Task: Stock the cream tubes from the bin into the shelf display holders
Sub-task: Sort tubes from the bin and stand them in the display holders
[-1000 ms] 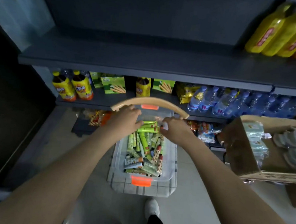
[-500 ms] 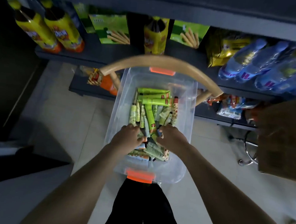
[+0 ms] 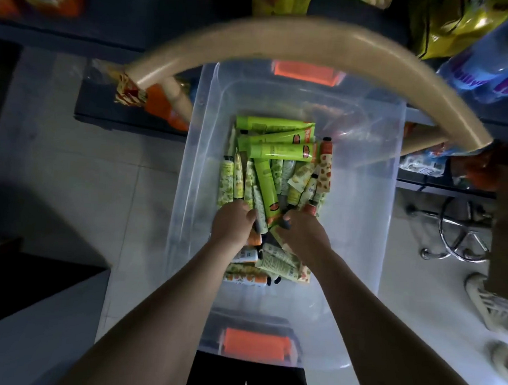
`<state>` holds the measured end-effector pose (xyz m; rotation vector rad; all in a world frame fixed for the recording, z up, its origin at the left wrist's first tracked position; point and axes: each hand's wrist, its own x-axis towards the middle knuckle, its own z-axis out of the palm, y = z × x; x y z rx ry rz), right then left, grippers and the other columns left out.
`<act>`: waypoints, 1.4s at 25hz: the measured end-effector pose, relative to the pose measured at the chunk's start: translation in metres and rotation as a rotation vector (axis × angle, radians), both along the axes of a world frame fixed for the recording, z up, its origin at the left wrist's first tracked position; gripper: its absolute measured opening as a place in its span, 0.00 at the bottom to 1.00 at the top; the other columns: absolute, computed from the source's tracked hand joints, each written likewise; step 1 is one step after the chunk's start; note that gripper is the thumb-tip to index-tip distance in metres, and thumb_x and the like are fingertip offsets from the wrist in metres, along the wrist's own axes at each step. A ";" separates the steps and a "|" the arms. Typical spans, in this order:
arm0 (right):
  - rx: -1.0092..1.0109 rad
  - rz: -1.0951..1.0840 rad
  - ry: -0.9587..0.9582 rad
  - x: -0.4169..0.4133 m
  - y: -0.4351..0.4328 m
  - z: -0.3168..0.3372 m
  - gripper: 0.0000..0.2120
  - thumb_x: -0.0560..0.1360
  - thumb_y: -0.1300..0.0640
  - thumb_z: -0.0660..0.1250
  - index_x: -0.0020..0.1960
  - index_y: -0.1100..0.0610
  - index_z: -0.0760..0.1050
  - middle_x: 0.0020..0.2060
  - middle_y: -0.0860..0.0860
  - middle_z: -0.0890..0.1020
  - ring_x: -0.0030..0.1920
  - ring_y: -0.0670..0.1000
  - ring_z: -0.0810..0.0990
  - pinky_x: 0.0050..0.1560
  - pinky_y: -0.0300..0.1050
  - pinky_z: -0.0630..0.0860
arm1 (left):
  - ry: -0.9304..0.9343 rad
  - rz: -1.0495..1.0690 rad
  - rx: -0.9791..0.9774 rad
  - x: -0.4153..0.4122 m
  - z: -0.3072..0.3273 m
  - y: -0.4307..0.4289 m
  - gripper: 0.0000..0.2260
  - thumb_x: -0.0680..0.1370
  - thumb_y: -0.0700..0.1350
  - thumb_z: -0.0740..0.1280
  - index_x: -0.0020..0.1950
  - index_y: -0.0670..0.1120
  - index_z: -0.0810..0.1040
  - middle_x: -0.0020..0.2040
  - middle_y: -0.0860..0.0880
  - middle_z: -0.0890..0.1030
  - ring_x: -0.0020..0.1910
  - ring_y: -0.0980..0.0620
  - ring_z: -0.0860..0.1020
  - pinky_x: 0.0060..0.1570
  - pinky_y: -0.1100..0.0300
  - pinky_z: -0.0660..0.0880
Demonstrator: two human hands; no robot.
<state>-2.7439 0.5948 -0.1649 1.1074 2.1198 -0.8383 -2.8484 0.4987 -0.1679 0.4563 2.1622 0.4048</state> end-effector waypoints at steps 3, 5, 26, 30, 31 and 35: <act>0.076 0.093 -0.073 0.005 -0.007 -0.013 0.16 0.74 0.49 0.66 0.58 0.55 0.75 0.53 0.55 0.80 0.57 0.57 0.76 0.52 0.47 0.73 | -0.064 0.077 -0.009 0.002 -0.014 0.003 0.17 0.81 0.48 0.59 0.55 0.35 0.78 0.54 0.39 0.81 0.51 0.42 0.79 0.42 0.65 0.71; 0.138 0.092 -0.074 0.009 -0.012 -0.017 0.18 0.73 0.50 0.68 0.61 0.54 0.74 0.55 0.54 0.79 0.59 0.56 0.74 0.56 0.45 0.71 | -0.110 0.161 0.001 0.005 -0.022 0.001 0.17 0.80 0.48 0.60 0.56 0.35 0.78 0.55 0.40 0.81 0.48 0.45 0.79 0.30 0.72 0.69; -0.520 -0.961 0.264 0.025 -0.009 -0.001 0.06 0.73 0.62 0.69 0.39 0.53 0.78 0.37 0.56 0.75 0.39 0.53 0.72 0.41 0.42 0.71 | -0.178 -0.006 -0.067 0.005 -0.028 -0.030 0.14 0.70 0.46 0.74 0.52 0.42 0.81 0.51 0.46 0.82 0.50 0.50 0.79 0.45 0.64 0.70; -0.602 -1.023 0.313 0.024 -0.012 -0.003 0.05 0.76 0.64 0.66 0.43 0.57 0.78 0.43 0.58 0.76 0.45 0.54 0.73 0.46 0.46 0.70 | -0.122 -0.024 -0.055 0.006 -0.027 -0.031 0.15 0.71 0.45 0.73 0.55 0.40 0.80 0.53 0.43 0.81 0.52 0.46 0.78 0.49 0.59 0.71; -0.604 -1.040 0.331 0.024 -0.011 -0.002 0.04 0.76 0.64 0.64 0.46 0.60 0.78 0.43 0.58 0.77 0.44 0.54 0.75 0.44 0.44 0.71 | -0.114 -0.006 -0.046 0.006 -0.027 -0.031 0.15 0.71 0.47 0.73 0.54 0.40 0.80 0.52 0.43 0.82 0.50 0.47 0.79 0.47 0.60 0.71; -0.559 -1.054 0.361 0.023 -0.007 0.004 0.09 0.76 0.63 0.65 0.52 0.68 0.76 0.39 0.57 0.74 0.39 0.53 0.72 0.40 0.43 0.71 | -0.134 0.029 0.013 0.003 -0.015 -0.026 0.15 0.73 0.55 0.70 0.43 0.43 0.79 0.38 0.46 0.81 0.36 0.51 0.76 0.30 0.64 0.64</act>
